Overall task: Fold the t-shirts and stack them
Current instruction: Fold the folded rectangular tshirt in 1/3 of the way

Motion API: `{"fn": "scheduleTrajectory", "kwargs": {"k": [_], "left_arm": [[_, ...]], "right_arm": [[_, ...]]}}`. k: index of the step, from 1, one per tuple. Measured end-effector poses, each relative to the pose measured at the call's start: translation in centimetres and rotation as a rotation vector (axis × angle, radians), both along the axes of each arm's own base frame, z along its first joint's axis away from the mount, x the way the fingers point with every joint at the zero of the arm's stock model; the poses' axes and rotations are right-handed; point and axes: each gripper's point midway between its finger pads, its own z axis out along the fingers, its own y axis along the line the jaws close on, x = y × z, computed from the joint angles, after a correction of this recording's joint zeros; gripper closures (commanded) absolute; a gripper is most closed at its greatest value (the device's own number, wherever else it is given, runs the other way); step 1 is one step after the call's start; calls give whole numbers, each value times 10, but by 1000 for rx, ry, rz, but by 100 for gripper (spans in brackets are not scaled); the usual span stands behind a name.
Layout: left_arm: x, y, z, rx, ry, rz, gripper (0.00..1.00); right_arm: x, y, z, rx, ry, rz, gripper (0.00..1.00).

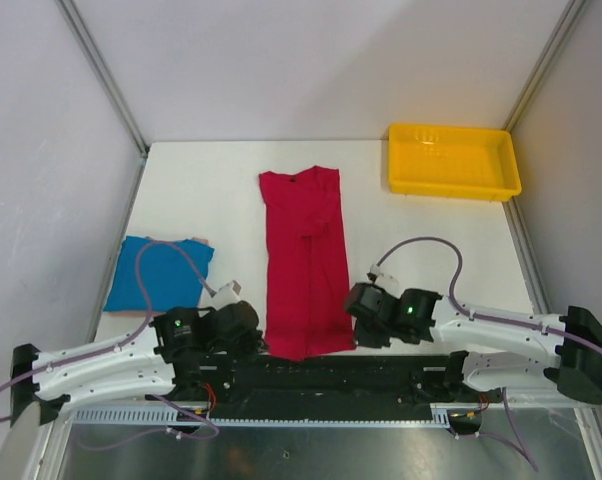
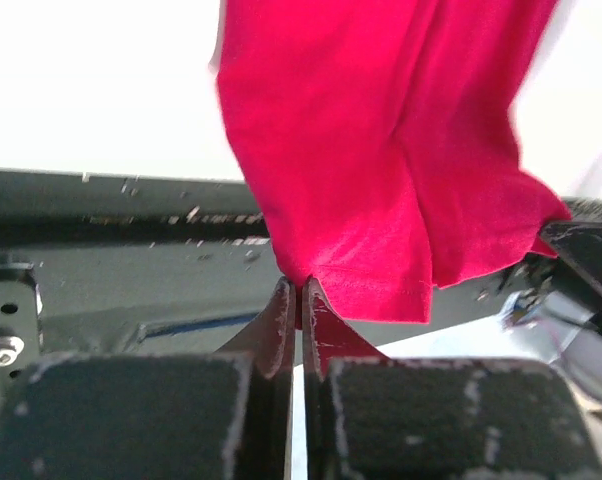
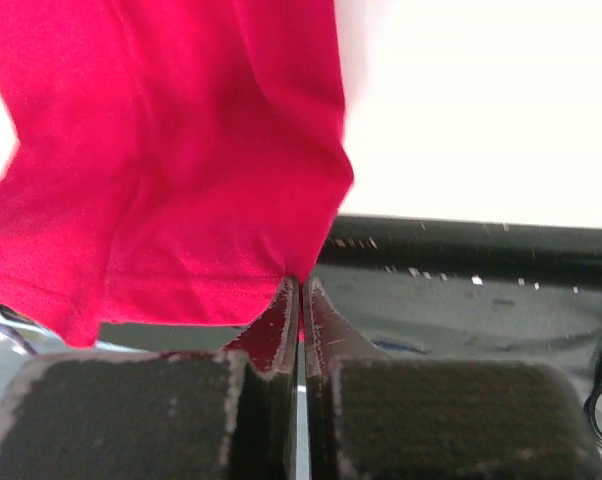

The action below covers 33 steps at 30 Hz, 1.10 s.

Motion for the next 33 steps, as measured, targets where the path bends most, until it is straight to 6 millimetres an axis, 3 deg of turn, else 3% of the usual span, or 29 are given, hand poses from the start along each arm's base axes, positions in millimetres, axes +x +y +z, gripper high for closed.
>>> {"fn": "scheduleTrajectory", "kwargs": {"k": [8,12,16,27,33], "left_arm": [[88,-1,51,59,-163,122,100],[129,4,51,131,-202,133,100],[165,3,42,203,-213,110,100],[246,-8,27,278,-248,65,100],[272,-1,15,301,-237,72,100]], "right_arm": [[106,14,50,37,-141,-94,100],[153,15,53,27,-179,-117,100],[191,10,42,6,-184,-135,100],[262,6,12,-10,-174,-149,100],[287,7,7,5,-178,-147,100]]}}
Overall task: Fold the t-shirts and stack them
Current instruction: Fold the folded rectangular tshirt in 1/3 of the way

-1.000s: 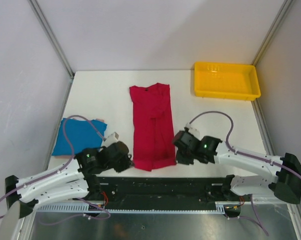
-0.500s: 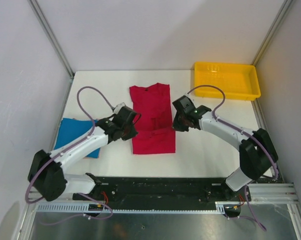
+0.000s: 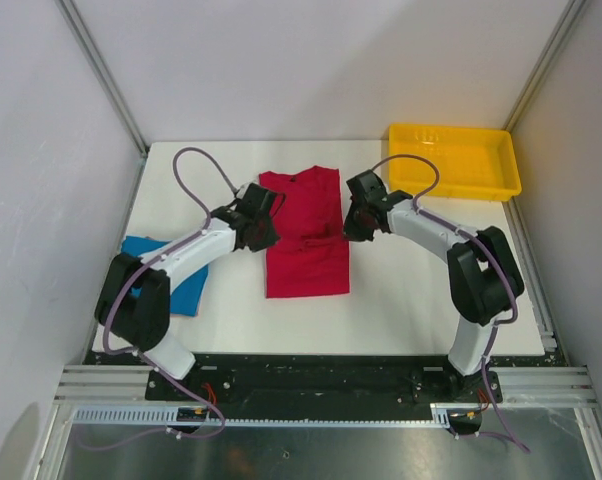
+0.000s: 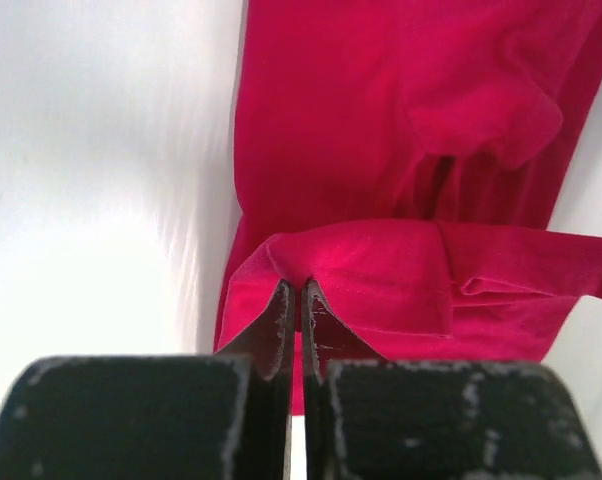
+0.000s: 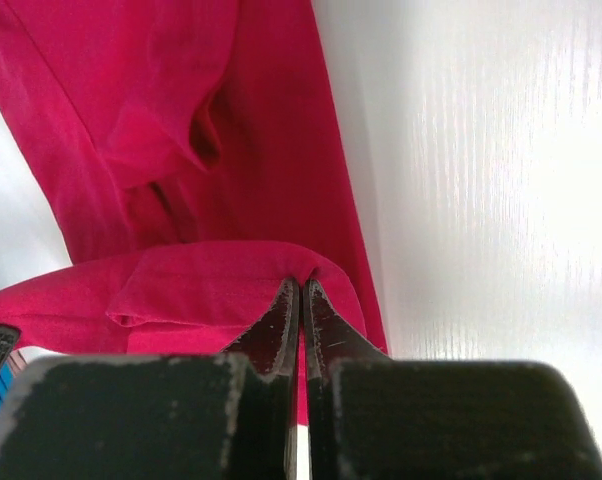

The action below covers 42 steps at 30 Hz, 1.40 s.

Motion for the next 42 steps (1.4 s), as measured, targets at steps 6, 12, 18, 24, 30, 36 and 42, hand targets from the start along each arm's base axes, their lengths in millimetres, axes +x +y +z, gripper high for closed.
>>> {"fn": "scheduleTrajectory", "kwargs": {"k": [6,12,18,24,30,36,42], "left_arm": [[21,1,-14,12,20,-4,91],[32,2,-25,24,29,-35,35],[41,14,-14,21,-6,-28,36],[28,11,15,-43,-69,-59,79],[19,-7,4,-88,-23,-119,99],[23,-19,-30,-97,75,-147,100],[45,-24,-49,-114,102,-140,100]], "right_arm": [[25,1,-5,13,-10,7,89],[43,5,-17,-7,-2,54,52],[57,1,3,-42,-47,87,59],[47,-5,15,-72,-76,100,82],[25,14,10,-62,-70,169,87],[25,48,-5,-18,-60,241,91],[45,70,-32,0,-37,263,94]]}}
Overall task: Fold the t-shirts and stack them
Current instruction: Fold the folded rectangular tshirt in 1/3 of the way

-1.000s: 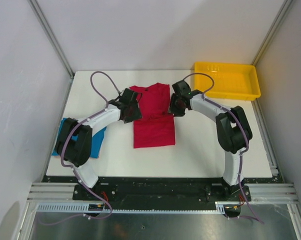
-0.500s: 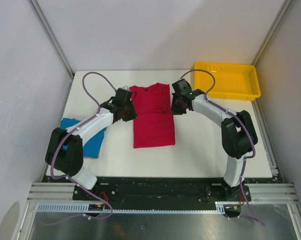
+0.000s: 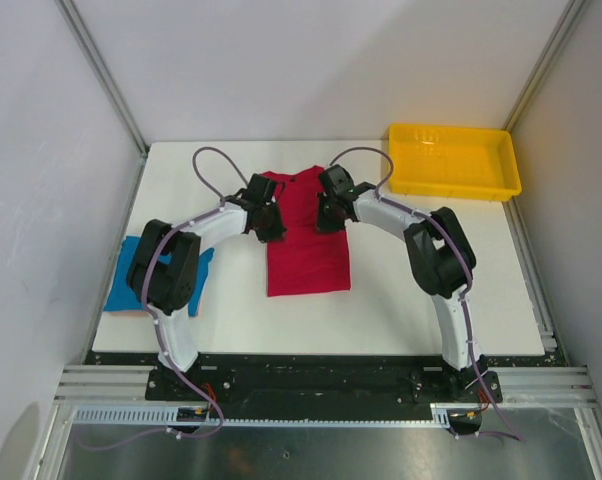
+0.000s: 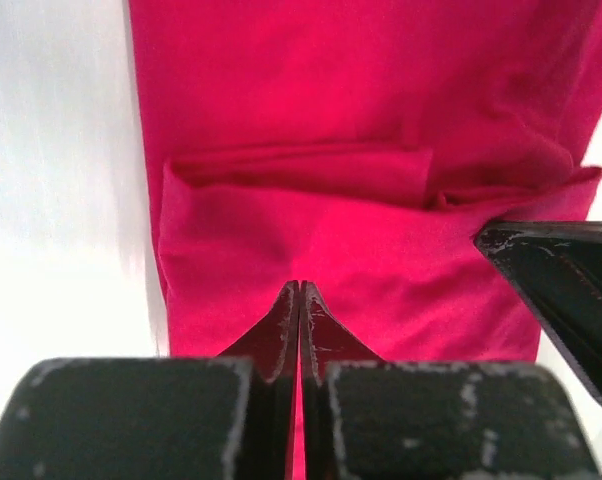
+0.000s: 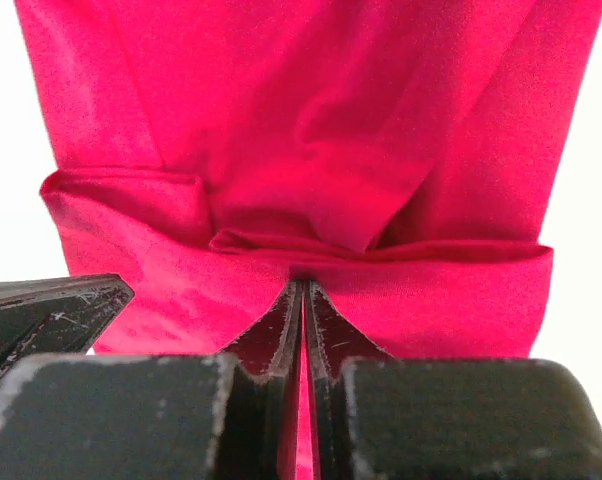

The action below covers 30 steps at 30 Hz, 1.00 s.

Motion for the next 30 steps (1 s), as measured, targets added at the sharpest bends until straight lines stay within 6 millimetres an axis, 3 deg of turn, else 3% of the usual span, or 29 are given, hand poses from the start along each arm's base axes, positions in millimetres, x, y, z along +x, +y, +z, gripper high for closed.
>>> {"fn": "scheduleTrajectory", "kwargs": {"k": [5,16,21,26,30], "left_arm": [[12,9,-18,11,20,31,100],[16,20,-26,15,22,52,100],[18,26,-21,17,9,55,95],[17,31,-9,-6,-10,43,87],[0,32,9,-44,-35,23,85]], "right_arm": [[7,3,-23,-9,31,-10,96],[10,1,-20,9,43,-31,95],[9,10,-7,8,27,-6,95],[10,35,16,37,-28,42,96],[6,49,18,42,-37,70,97]]}}
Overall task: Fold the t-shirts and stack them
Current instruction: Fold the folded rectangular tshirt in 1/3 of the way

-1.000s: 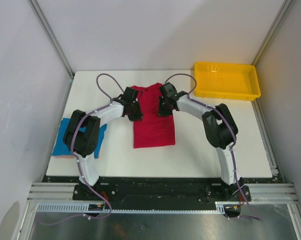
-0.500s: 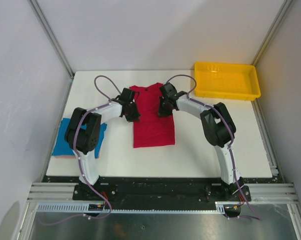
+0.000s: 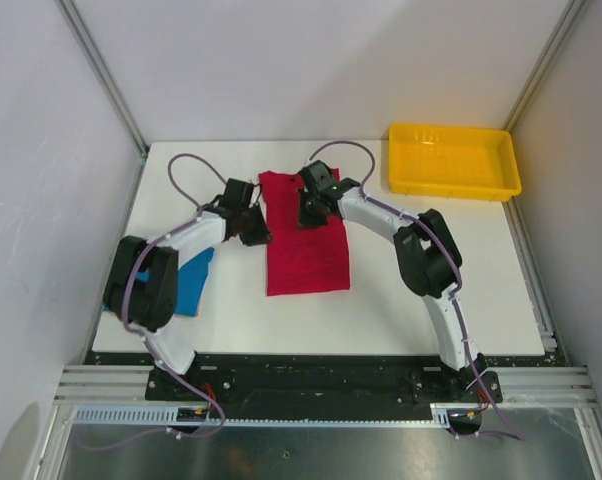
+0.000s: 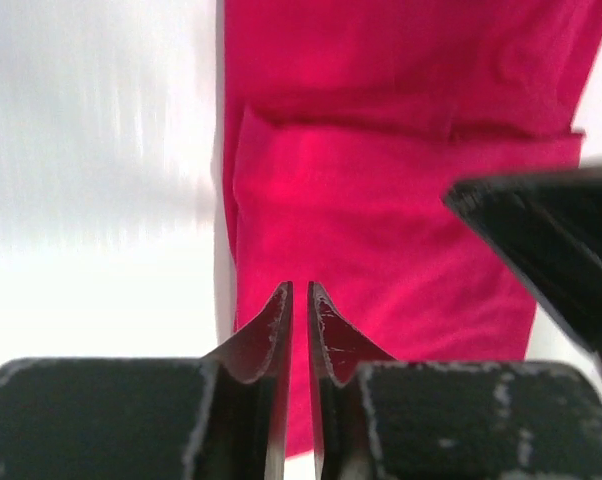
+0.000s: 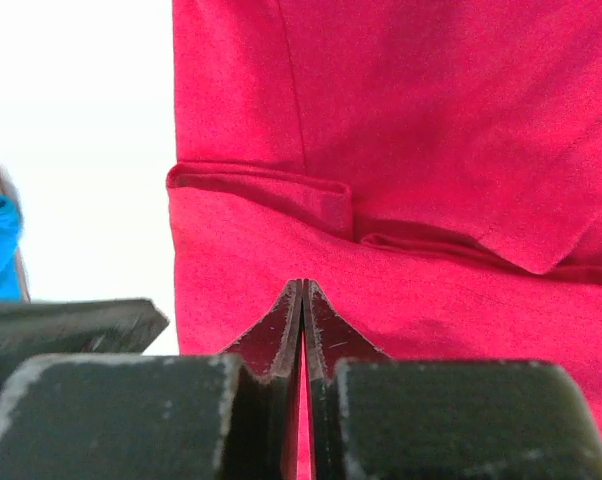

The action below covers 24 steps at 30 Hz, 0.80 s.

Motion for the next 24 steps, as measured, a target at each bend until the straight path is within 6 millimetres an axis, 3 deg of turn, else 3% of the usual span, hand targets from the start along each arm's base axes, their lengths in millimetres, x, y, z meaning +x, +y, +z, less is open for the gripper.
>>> {"fn": "scheduleTrajectory", "kwargs": {"k": [3,7,13,17,24], "left_arm": [[-27,3,10,-34,-3,-10,82],[-66,10,5,-58,28,-7,73],[-121,17,-18,-57,117,0,63],[-136,17,-22,-62,136,6,62],[-139,15,-26,-78,145,20,69]], "right_arm": [[-3,2,-16,-20,23,5,97],[-5,1,-43,-40,71,-2,97],[2,7,-41,-33,62,-4,97],[0,13,-39,-40,57,5,96],[-3,18,-25,-48,54,11,95]]}}
